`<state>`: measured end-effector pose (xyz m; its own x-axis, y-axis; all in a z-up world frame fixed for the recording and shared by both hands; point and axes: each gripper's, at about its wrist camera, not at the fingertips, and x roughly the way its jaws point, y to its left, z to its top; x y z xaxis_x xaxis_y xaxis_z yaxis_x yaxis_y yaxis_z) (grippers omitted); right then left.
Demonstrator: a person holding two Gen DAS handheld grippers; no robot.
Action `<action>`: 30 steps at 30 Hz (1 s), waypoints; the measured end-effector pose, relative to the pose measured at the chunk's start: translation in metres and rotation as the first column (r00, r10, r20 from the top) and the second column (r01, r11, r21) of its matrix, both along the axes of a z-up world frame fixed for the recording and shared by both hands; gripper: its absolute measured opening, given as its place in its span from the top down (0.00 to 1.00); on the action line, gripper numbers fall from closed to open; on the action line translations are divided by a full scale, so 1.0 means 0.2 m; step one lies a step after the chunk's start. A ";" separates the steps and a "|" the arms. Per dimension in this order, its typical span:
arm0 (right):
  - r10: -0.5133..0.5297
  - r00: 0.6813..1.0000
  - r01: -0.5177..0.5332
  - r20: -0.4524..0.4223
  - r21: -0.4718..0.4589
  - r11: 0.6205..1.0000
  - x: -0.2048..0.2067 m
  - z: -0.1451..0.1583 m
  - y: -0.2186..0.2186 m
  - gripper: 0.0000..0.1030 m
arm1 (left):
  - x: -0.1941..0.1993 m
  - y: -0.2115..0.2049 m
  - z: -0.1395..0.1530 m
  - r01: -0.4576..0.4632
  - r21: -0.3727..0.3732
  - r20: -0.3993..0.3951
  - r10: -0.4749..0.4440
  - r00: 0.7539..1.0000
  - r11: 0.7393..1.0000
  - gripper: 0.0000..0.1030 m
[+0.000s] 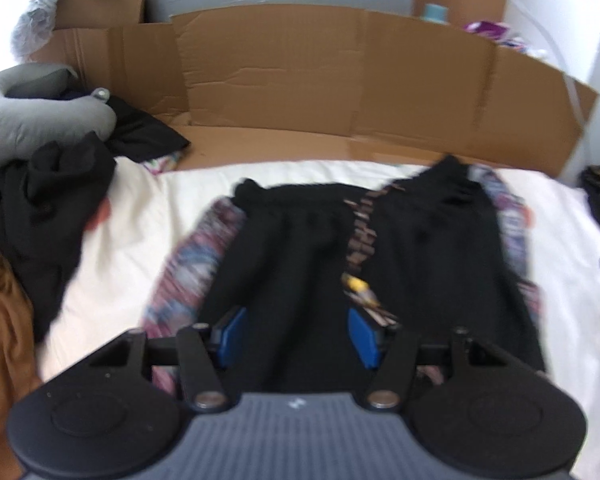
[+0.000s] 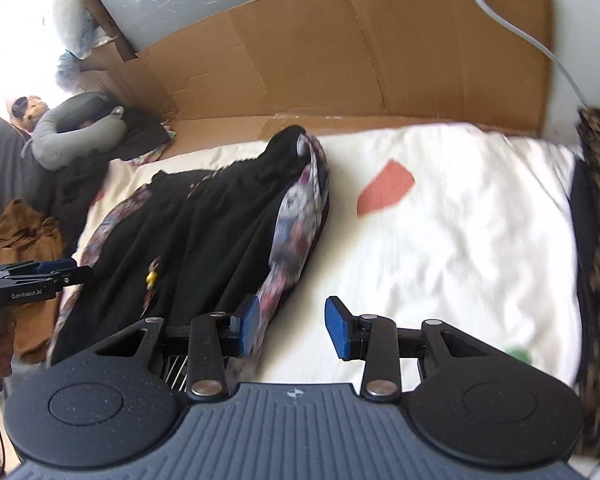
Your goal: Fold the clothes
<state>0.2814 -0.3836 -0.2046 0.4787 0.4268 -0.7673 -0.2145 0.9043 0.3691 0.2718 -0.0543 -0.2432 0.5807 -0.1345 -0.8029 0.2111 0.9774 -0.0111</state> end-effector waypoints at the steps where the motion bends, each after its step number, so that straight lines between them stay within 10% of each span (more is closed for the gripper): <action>1: -0.006 1.000 0.006 0.003 0.006 1.000 -0.05 0.01 -0.02 0.57 | -0.05 -0.03 0.02 0.002 -0.015 -0.010 -0.002 1.000 1.000 0.42; 8: -0.087 0.996 0.086 0.026 0.035 0.996 -0.37 0.06 -0.11 0.57 | -0.31 -0.19 0.13 0.032 -0.018 -0.039 -0.033 0.999 0.999 0.33; 23: -0.088 0.993 0.095 -0.079 0.083 0.992 -0.65 -0.20 -0.10 0.57 | -0.62 -0.57 -0.15 0.277 -0.117 -0.181 -0.295 0.938 0.954 0.26; 30: -0.070 0.993 0.078 -0.093 0.079 0.994 -0.68 -0.23 -0.07 0.57 | -0.71 -0.66 -0.30 0.340 -0.004 -0.203 -0.334 0.921 0.940 0.22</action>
